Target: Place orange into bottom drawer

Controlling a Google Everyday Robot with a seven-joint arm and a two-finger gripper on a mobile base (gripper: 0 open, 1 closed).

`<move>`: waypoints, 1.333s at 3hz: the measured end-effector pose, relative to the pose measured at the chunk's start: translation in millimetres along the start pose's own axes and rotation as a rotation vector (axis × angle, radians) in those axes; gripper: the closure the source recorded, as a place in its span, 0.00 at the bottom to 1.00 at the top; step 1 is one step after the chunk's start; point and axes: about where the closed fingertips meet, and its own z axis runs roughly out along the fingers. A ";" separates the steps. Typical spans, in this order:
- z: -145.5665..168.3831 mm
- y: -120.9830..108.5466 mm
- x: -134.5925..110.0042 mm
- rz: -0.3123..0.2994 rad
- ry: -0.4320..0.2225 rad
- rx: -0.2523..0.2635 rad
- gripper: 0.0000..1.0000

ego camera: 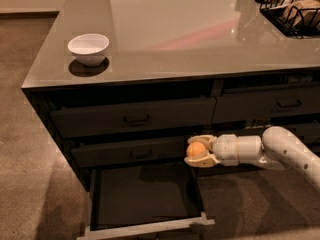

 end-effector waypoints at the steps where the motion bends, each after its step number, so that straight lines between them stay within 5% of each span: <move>1: 2.4 4.3 -4.9 -0.025 -0.007 -0.019 1.00; 2: 48.8 -2.7 39.5 -0.050 0.009 -0.112 1.00; 4: 148.7 9.5 205.1 -0.005 0.141 -0.263 1.00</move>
Offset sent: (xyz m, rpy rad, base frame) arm 0.0278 0.0438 -0.0887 0.0050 0.0042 0.1984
